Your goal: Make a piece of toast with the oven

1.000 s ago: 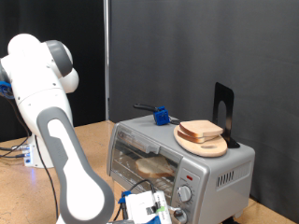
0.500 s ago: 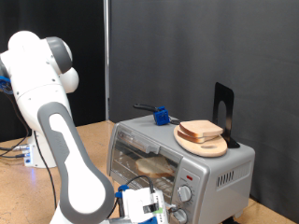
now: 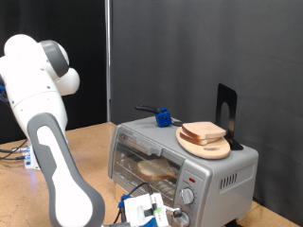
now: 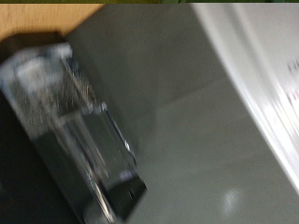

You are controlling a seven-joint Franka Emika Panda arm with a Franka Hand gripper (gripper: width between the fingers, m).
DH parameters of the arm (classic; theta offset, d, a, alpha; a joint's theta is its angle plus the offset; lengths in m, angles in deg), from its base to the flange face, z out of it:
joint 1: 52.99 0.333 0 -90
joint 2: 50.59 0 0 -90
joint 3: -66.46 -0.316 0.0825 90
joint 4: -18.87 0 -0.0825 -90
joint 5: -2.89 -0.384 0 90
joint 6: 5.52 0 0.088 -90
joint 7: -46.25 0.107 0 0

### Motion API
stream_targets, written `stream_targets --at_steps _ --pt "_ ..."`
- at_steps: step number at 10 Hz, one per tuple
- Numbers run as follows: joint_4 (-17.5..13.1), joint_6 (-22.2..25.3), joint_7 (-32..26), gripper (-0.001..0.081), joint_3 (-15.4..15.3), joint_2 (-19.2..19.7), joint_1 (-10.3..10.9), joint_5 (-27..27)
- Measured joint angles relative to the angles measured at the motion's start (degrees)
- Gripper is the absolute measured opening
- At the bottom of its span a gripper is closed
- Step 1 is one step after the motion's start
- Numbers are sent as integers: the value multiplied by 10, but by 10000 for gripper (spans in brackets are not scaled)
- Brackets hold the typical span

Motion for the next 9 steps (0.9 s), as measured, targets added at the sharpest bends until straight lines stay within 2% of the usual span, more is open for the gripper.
stream_targets --at_steps 2,4,6,7,9 --pt "-8 -6 134 682 18 -6 17 54" --pt "-25 10 271 682 37 -9 35 119" --pt "-45 79 391 682 57 1 45 186" --pt "-70 117 445 682 62 14 47 209" --pt "-66 102 385 682 59 12 44 196"
